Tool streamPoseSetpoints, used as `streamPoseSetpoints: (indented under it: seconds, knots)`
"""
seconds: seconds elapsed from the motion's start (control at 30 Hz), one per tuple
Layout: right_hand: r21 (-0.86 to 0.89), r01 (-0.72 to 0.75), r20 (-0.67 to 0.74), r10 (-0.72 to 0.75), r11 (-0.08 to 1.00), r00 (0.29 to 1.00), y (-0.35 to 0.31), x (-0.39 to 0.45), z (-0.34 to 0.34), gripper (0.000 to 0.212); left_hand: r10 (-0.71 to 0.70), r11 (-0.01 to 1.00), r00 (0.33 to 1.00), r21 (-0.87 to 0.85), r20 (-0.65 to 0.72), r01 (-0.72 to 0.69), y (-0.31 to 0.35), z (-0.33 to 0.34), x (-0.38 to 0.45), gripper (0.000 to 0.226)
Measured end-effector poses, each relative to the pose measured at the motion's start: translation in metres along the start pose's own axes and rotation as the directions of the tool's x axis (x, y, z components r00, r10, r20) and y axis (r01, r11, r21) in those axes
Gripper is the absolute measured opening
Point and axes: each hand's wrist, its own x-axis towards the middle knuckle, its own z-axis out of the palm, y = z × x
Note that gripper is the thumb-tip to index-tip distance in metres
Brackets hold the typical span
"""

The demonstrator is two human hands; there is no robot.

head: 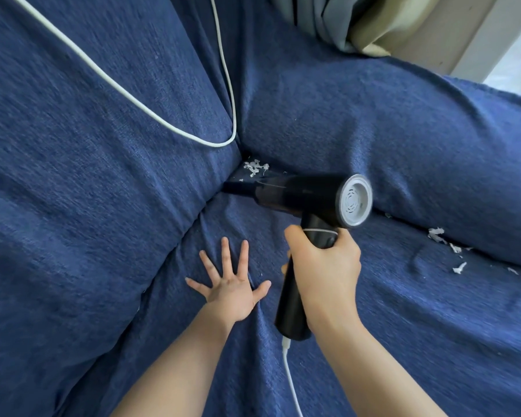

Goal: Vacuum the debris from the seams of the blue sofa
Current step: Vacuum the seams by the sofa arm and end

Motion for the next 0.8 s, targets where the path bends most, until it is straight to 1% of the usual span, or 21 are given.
streamPoseSetpoints:
  seconds: [0.07,0.23,0.47,0.63,0.8]
  knots:
    - [-0.023,0.022,-0.022,-0.023,0.999,1.0,-0.003,0.006,-0.002,0.017,0.003,1.0,1.0,-0.003,0.003,-0.003,0.0,0.0,0.0,0.092]
    - [-0.016,0.003,-0.02,-0.004,1.0,1.0,-0.009,0.016,-0.007,0.018,0.009,1.0,1.0,-0.006,0.015,-0.009,0.0,-0.001,0.001,0.093]
    - [-0.026,0.012,-0.011,-0.013,1.0,1.0,-0.014,0.024,-0.002,0.017,-0.009,1.0,0.995,0.004,0.102,0.009,0.001,-0.006,0.003,0.093]
    - [-0.073,0.059,-0.031,-0.061,0.996,0.998,-0.017,0.028,-0.002,0.018,-0.05,0.999,0.982,0.027,0.183,0.045,0.003,-0.01,0.009,0.095]
    - [-0.104,0.059,-0.051,-0.065,0.993,0.997,-0.022,0.032,-0.003,0.019,-0.061,0.998,0.976,0.033,0.207,0.055,0.005,-0.01,0.011,0.095]
